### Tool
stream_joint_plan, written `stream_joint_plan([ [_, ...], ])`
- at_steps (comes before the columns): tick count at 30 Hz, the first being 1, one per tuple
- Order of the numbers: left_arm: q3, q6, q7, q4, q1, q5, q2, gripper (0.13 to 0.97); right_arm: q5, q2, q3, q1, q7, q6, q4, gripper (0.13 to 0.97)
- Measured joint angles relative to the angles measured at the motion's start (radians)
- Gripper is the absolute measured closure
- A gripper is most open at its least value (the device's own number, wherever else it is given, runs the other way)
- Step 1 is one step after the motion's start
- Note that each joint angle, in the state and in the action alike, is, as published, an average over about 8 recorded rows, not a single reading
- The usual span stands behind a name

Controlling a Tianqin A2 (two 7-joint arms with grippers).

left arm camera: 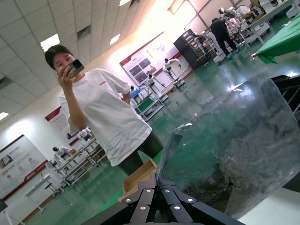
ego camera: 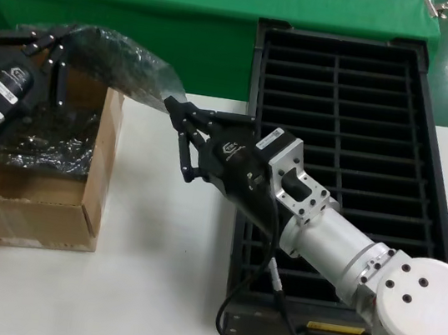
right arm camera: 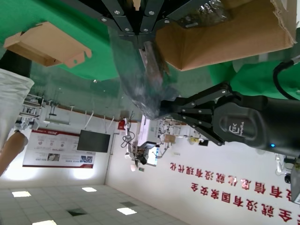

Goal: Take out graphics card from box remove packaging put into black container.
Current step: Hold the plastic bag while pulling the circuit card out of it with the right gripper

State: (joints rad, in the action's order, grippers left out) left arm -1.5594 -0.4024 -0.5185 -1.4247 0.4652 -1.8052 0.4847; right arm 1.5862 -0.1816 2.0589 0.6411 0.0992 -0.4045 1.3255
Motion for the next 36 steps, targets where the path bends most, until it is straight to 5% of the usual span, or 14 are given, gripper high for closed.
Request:
stream_joint_plan([
  [36,0.027,-0.043,-0.020,-0.008,-0.020,-0.022,0.033,0.958,0.024,0.025,-0.049,0.007,-0.056,-0.033,-0.041,0.961],
])
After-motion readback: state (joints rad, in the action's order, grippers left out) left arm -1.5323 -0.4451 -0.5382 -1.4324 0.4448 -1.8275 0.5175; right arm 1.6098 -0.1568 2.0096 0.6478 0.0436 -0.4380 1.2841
